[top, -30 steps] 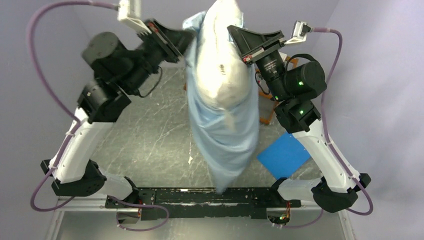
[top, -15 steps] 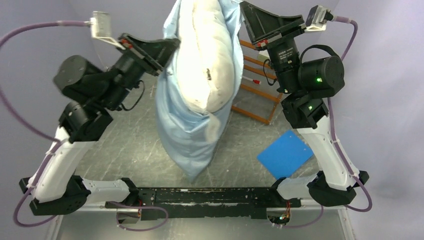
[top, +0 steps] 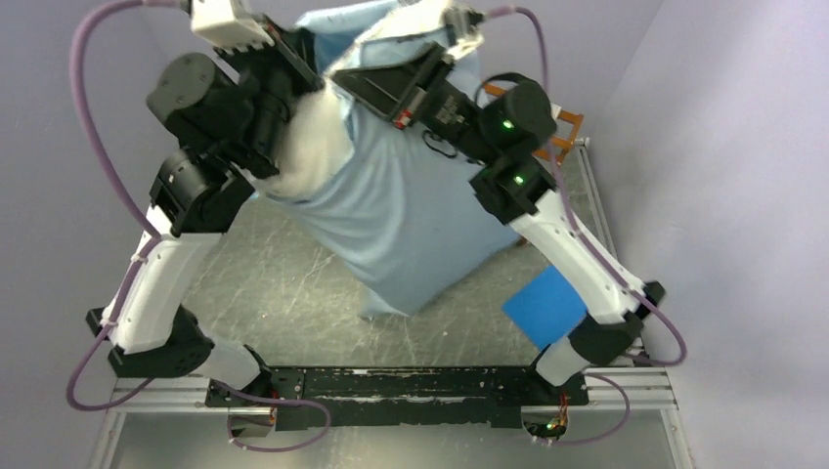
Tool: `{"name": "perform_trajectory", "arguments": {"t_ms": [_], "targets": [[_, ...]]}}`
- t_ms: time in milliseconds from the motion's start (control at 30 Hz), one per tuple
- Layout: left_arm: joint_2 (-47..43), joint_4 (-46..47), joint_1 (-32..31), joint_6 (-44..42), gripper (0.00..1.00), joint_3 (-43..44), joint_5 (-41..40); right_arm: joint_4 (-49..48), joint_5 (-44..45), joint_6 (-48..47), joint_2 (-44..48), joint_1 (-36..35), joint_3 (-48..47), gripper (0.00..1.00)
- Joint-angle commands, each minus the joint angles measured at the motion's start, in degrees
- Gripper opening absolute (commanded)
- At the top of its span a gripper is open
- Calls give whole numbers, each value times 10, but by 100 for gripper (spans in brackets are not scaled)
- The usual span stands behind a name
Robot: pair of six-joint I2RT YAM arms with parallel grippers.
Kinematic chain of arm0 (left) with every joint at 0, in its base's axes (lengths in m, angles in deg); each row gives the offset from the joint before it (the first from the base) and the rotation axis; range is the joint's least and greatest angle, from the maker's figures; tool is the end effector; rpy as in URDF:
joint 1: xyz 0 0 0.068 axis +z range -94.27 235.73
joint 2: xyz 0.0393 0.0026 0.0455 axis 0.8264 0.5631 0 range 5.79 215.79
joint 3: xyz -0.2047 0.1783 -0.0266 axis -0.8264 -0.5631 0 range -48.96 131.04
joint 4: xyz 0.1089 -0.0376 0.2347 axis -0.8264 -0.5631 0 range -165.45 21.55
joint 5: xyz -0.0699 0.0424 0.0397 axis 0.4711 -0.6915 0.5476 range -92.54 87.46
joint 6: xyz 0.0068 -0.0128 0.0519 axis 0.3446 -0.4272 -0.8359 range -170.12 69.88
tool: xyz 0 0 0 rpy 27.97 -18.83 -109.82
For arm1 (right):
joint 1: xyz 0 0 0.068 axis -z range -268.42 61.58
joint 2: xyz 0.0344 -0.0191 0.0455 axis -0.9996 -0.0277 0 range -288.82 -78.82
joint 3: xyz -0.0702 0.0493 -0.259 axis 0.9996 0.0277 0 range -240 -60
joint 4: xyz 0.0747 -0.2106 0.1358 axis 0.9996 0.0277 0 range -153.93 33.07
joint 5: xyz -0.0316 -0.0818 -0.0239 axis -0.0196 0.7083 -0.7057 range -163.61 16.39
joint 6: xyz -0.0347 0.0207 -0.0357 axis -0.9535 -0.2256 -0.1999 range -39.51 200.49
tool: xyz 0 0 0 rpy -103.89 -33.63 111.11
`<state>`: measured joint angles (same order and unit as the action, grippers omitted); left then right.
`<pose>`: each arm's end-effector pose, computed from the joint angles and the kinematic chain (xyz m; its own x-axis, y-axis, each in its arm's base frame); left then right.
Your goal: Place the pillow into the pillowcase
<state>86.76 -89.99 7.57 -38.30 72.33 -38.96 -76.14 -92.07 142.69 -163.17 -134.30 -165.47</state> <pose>0.1650 -0.1525 0.6115 0.1642 -0.4304 -0.8875 0.2637 0.8862 -0.3810 0.1946 0.2169 0.5796 -0.5870 0.6000 -0.5435 -0.7418 -0.1296 0.6580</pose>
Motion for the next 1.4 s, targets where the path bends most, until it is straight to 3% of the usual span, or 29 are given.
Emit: {"name": "perform_trajectory", "arguments": {"t_ms": [0,133,233,367,500,600,700,767,800,900,1033,1200,1333,1367], "targets": [[44,88,3,-100,5,192,-66,19,-92,-32,-115,-24,-146,0],[11,102,3,-93,5,128,-25,31,-60,-53,-152,-15,-200,0],[-15,76,3,-57,5,98,20,3,-70,-47,-141,2,-155,0],[-72,-11,3,58,5,-8,185,23,-14,-88,-35,7,59,0],[-166,6,3,156,5,-288,345,22,27,-132,84,11,338,0],[-217,18,3,198,5,-475,373,65,90,-200,137,12,481,0],[-240,36,3,220,16,-580,376,87,153,-239,179,23,580,0],[-236,49,3,224,23,-602,397,100,157,-254,186,28,611,0],[-229,51,3,222,29,-602,411,112,158,-261,185,31,617,5],[-196,20,3,207,48,-557,433,190,201,-277,193,36,601,30],[-153,-59,4,181,56,-491,407,231,191,-301,242,36,608,51],[-136,-91,33,153,68,-474,371,262,107,-289,304,36,645,56],[-110,-111,85,129,95,-479,400,212,-1,-238,355,29,698,60],[-104,-112,96,125,96,-479,406,194,-12,-215,370,21,713,62]]}}
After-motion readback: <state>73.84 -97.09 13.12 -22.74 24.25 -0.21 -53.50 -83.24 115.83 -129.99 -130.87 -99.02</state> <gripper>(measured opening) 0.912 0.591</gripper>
